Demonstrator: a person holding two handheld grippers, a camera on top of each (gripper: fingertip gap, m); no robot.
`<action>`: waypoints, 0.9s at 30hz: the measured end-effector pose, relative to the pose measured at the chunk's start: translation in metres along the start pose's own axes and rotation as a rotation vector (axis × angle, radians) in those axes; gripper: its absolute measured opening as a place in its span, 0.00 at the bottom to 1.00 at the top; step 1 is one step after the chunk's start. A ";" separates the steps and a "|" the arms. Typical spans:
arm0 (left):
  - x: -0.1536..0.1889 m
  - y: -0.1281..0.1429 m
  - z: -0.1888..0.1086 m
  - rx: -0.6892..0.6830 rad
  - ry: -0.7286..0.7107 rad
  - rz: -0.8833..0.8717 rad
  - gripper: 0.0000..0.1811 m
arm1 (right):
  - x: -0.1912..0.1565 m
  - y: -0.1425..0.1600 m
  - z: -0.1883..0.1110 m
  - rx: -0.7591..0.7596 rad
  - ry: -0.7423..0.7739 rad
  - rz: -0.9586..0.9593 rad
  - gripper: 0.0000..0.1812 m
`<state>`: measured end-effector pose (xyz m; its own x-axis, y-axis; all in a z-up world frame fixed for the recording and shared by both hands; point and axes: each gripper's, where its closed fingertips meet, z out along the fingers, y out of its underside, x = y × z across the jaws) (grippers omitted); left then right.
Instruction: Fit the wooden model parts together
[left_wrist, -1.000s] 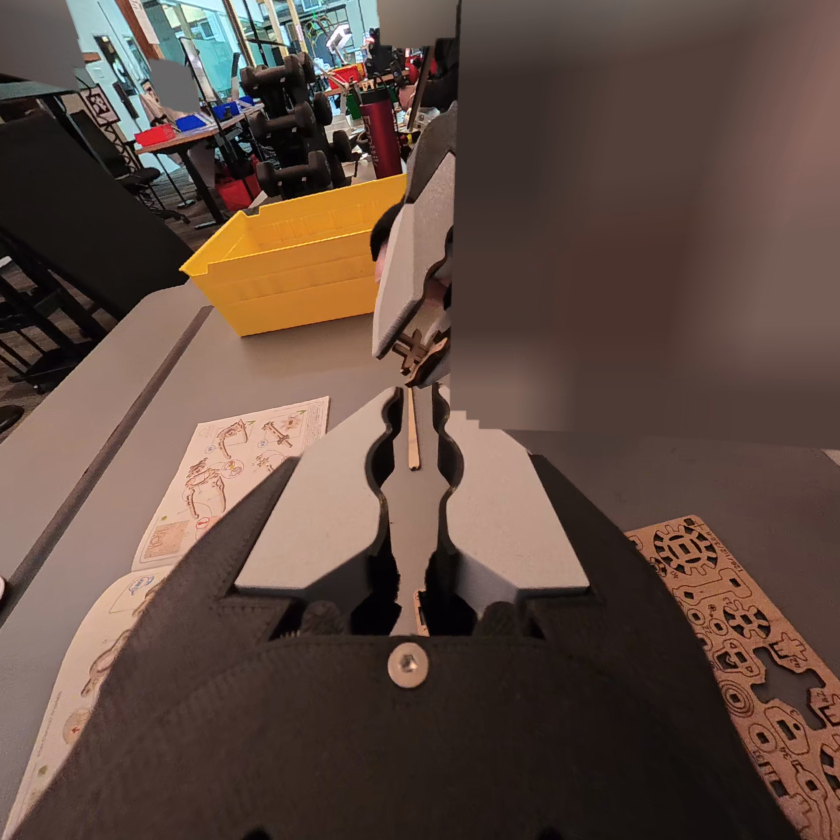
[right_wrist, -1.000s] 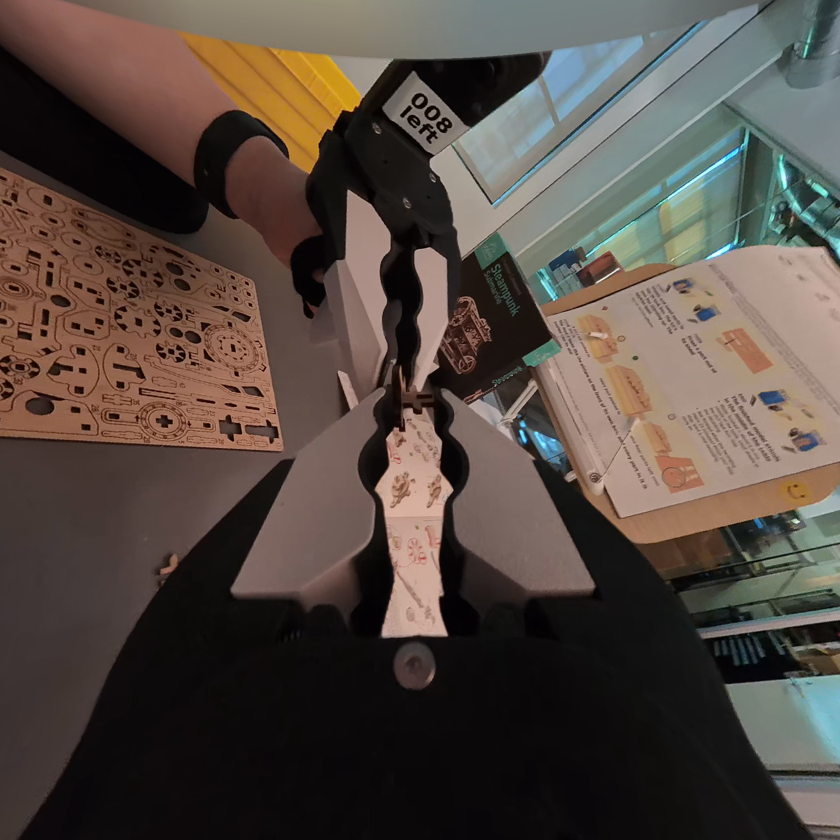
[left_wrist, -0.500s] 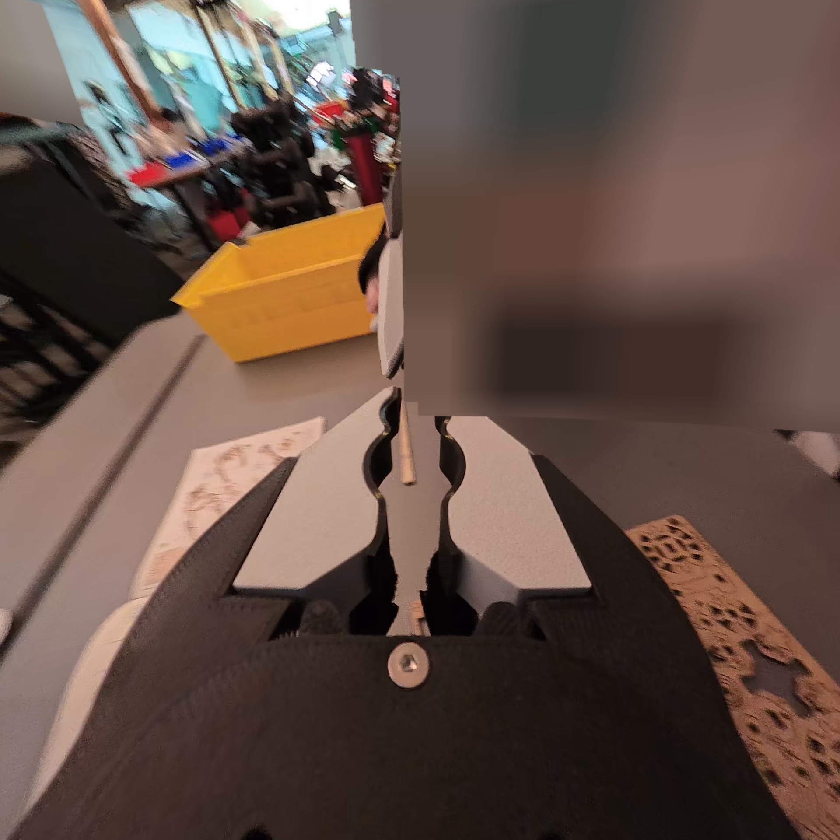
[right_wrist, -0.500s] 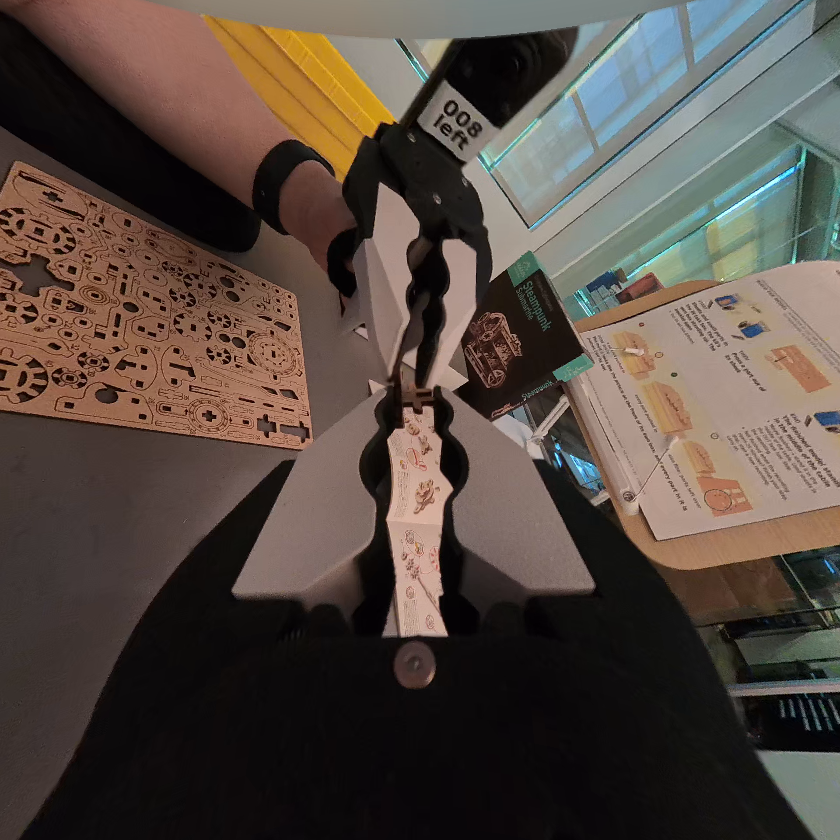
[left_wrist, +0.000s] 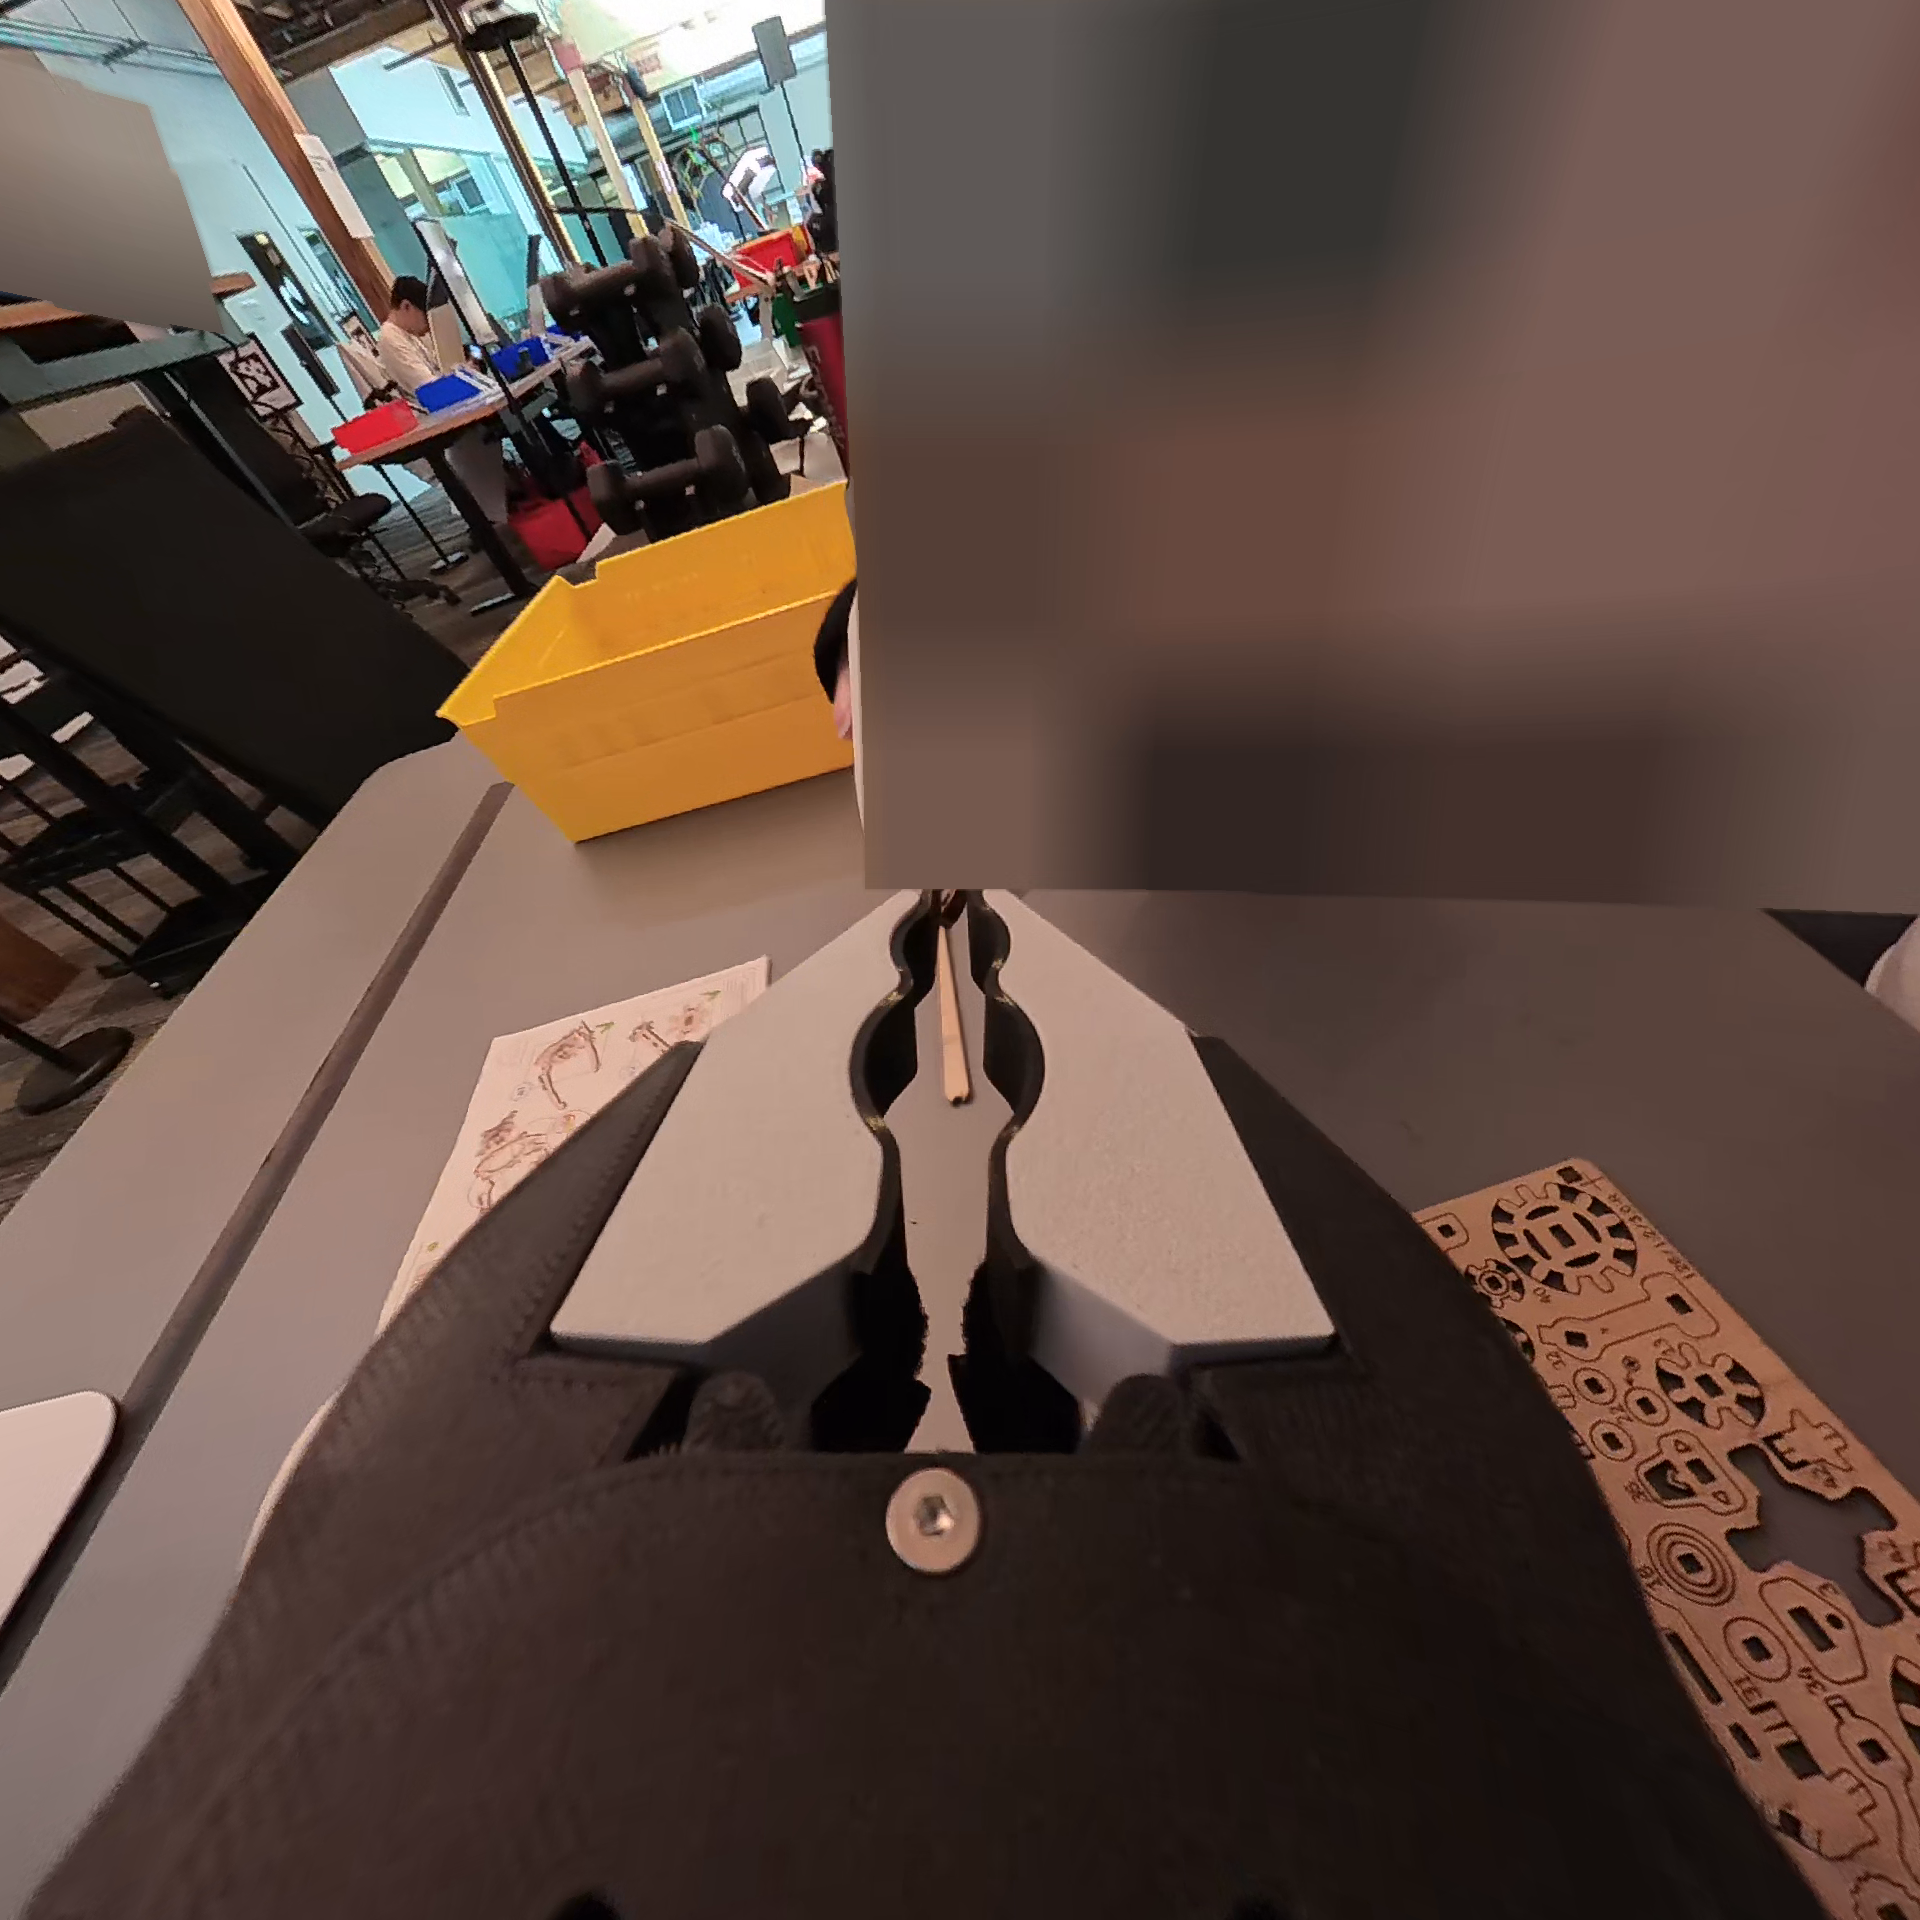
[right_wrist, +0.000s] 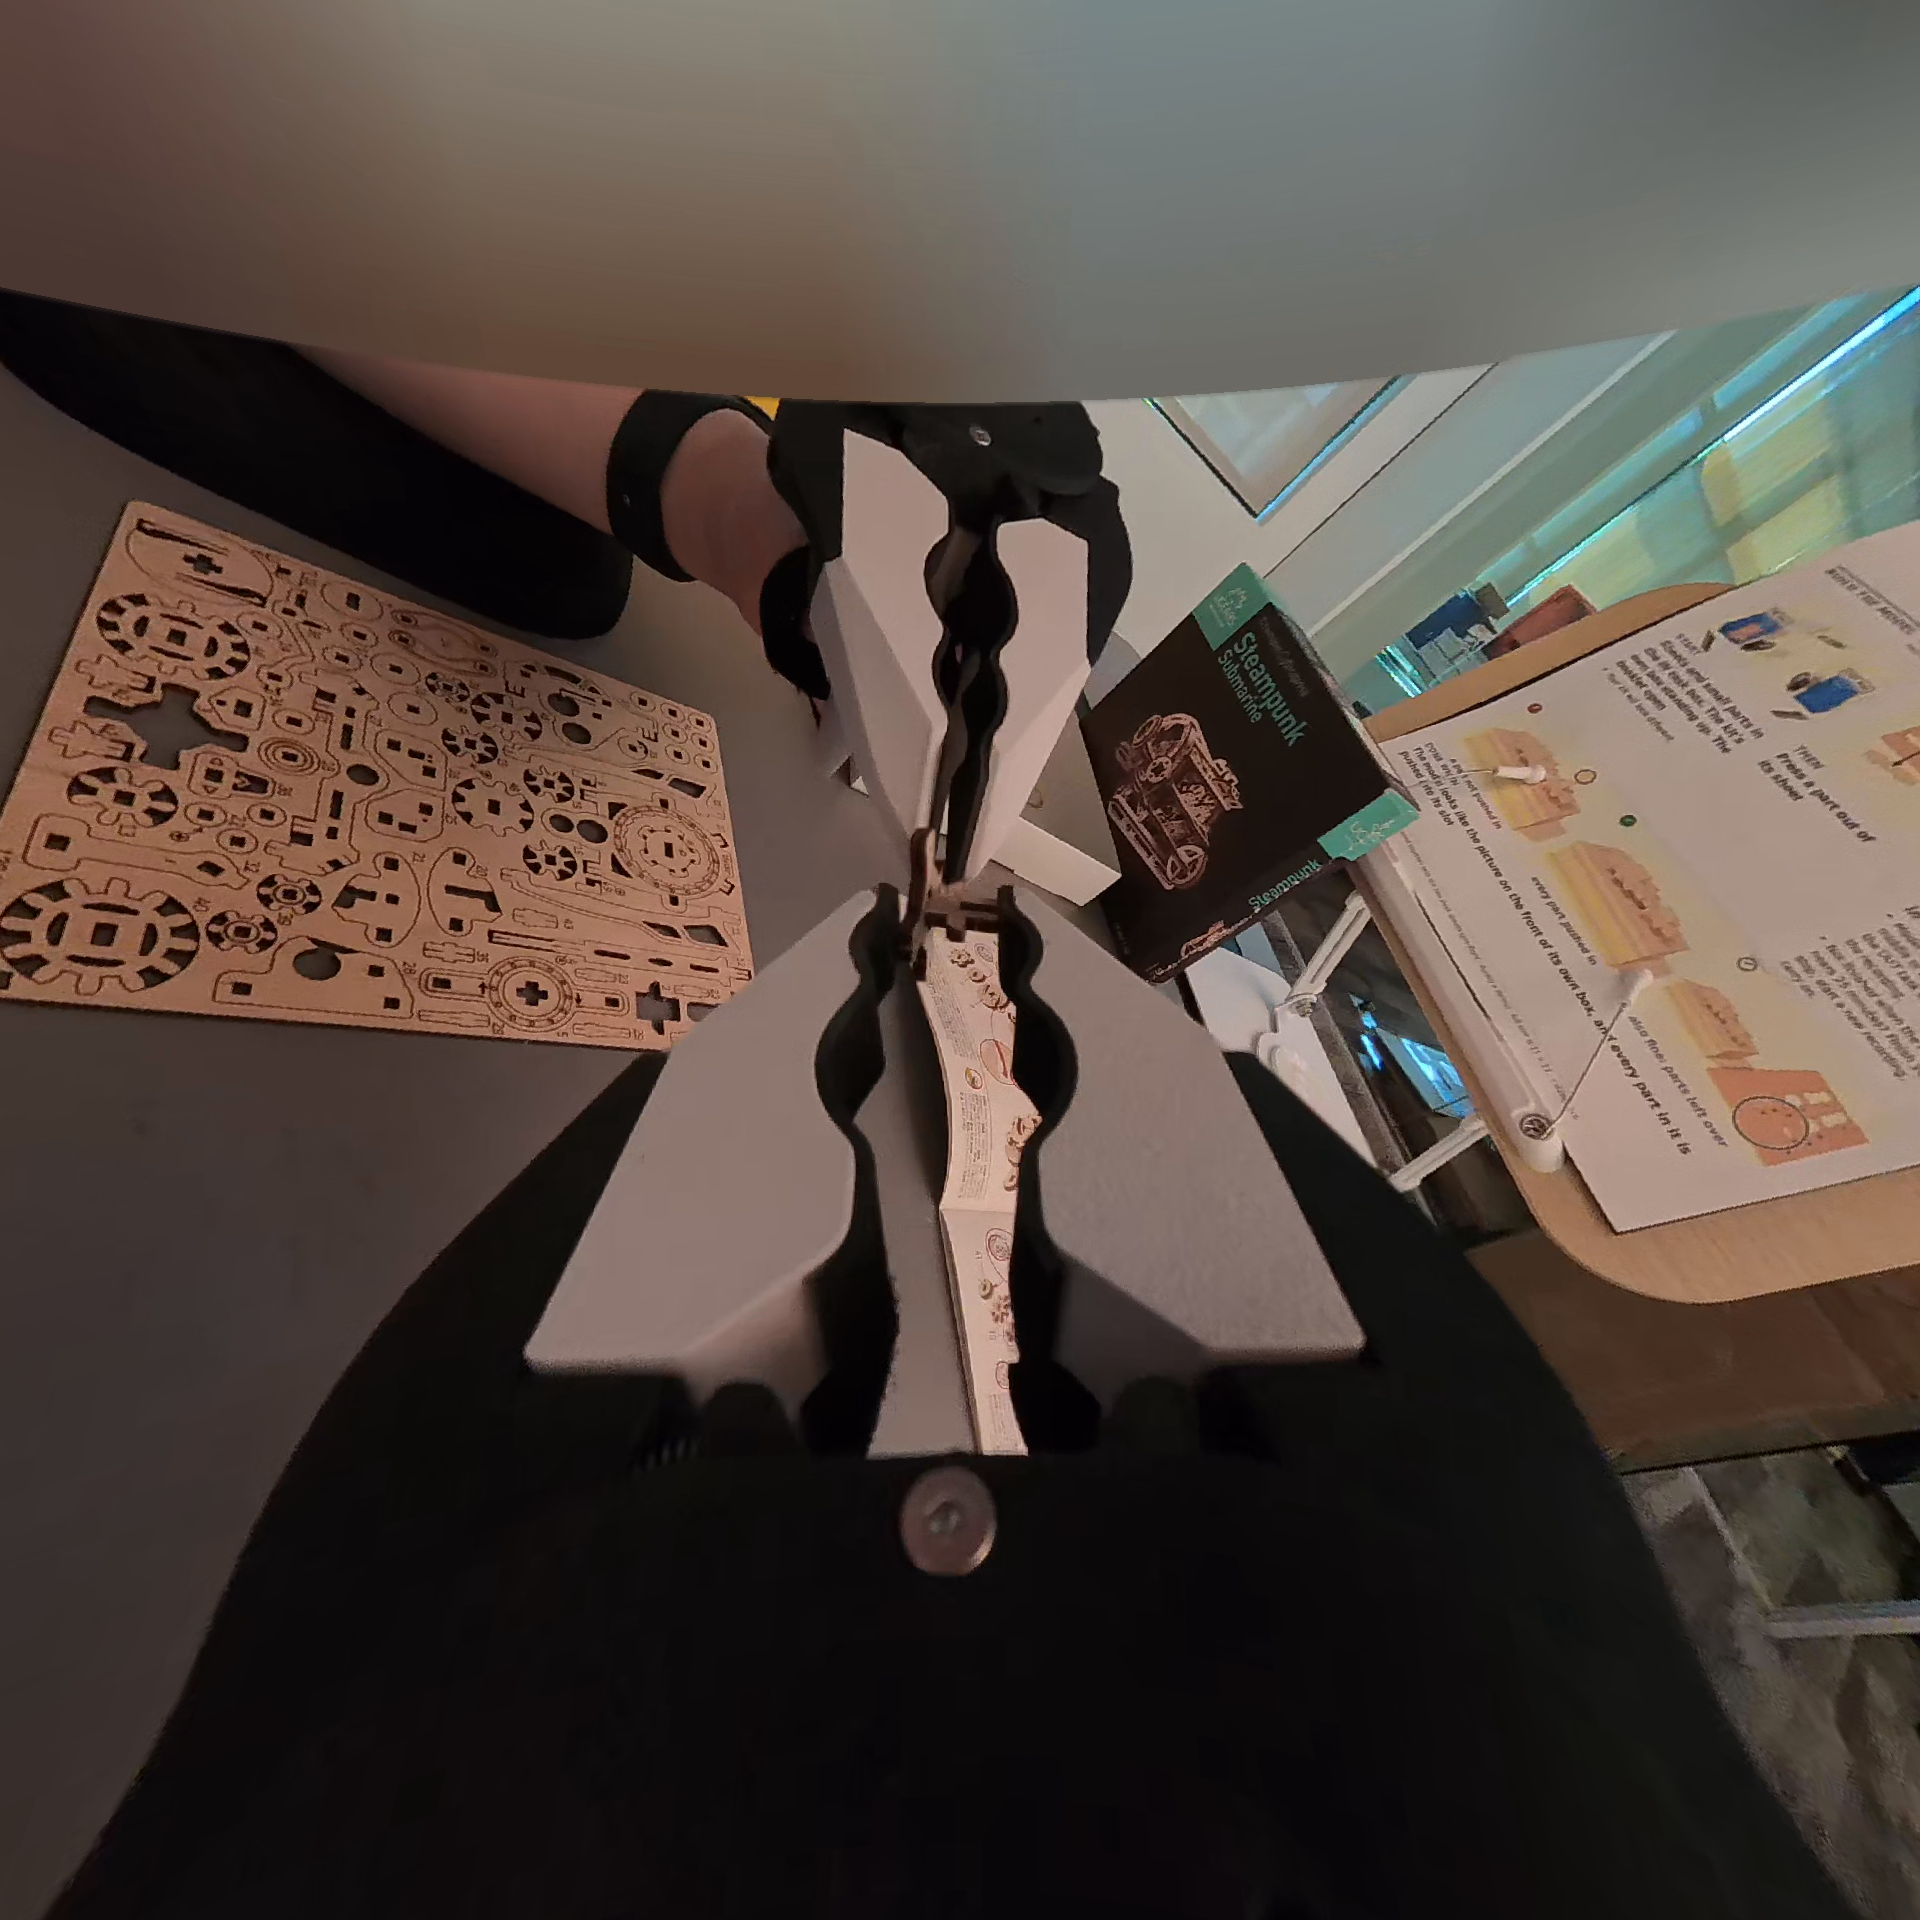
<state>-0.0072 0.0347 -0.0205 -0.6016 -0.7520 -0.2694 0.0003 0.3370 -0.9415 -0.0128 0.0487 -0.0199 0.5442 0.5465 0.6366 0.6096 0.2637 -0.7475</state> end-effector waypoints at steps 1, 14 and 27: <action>-0.001 -0.001 0.000 0.002 -0.004 0.002 0.01 | 0.000 0.001 0.000 -0.004 -0.001 0.011 0.10; -0.012 -0.007 -0.005 0.061 -0.038 -0.070 0.01 | 0.015 0.000 -0.003 0.001 0.040 0.109 0.09; -0.012 -0.004 -0.002 0.054 -0.039 -0.078 0.03 | 0.020 0.001 -0.006 0.038 0.065 0.082 0.08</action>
<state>-0.0018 0.0435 -0.0130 -0.5698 -0.7966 -0.2018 -0.0012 0.2464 -0.9692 0.0017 0.0549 -0.0068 0.6284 0.5151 0.5829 0.5397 0.2509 -0.8036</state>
